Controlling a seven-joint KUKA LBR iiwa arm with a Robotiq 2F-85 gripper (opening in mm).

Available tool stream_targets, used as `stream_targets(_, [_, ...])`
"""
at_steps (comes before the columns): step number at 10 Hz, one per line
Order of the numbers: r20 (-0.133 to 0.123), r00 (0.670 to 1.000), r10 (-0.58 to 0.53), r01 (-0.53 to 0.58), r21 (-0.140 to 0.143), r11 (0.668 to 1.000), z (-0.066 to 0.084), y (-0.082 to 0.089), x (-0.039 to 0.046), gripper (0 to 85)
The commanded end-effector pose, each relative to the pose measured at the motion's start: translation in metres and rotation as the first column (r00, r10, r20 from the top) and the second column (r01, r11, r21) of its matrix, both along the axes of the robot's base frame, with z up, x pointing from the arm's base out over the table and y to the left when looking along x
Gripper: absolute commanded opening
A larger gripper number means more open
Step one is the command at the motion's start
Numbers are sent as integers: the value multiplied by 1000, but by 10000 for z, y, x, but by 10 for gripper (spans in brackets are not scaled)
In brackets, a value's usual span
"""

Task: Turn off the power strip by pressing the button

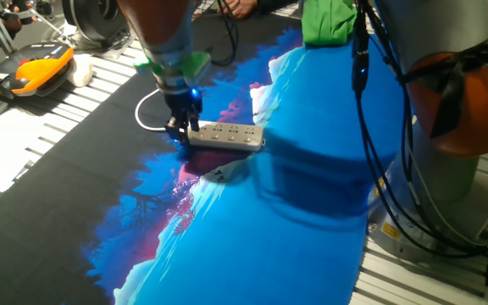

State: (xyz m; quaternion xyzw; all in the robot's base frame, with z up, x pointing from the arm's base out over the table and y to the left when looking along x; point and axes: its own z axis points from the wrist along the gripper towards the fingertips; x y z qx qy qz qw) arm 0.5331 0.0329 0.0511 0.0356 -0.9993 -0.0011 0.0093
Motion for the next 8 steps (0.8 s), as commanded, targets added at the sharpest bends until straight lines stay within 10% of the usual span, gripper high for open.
stream_targets(1, [2, 1000, 0, 0, -3, 1000, -48, 4, -12, 510])
stream_targets(8, [14, 1000, 0, 0, -8, 1000, -56, -21, -102, 510])
